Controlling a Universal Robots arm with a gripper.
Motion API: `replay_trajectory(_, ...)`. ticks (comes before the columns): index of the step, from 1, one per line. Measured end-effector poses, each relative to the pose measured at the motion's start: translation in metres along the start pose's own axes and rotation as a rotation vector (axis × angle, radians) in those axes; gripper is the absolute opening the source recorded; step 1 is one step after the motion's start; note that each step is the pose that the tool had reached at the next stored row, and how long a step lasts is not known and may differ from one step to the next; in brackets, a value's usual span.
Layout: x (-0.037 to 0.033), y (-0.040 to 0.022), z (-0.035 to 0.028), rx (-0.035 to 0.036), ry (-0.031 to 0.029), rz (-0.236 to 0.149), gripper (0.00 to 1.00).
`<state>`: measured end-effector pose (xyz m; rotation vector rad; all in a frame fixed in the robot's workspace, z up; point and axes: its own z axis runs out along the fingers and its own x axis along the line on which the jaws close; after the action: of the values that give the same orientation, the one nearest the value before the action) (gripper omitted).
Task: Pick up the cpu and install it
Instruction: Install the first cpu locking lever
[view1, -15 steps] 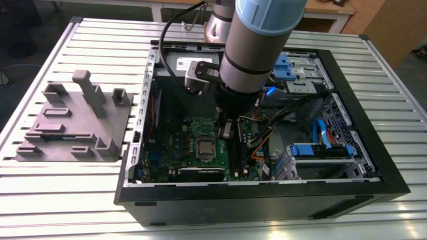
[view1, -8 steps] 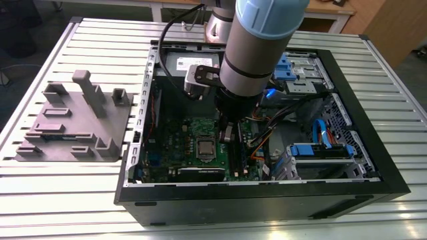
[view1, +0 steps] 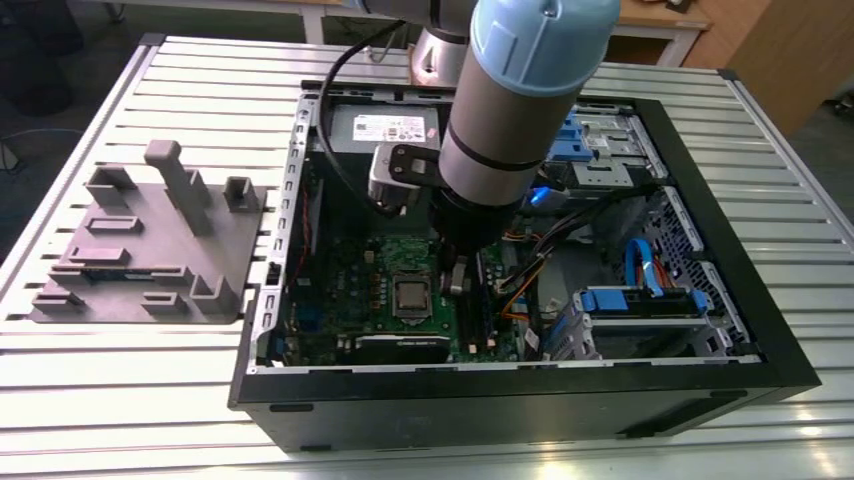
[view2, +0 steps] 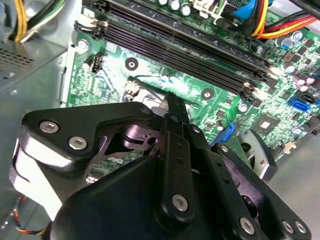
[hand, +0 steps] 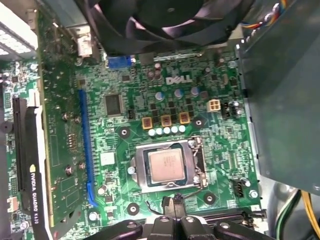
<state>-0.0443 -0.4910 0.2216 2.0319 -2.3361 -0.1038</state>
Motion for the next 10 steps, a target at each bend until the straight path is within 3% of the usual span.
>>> replay_trajectory(10,0.0082,-0.0015,0.0059,-0.0003,0.0022,-0.028,0.10)
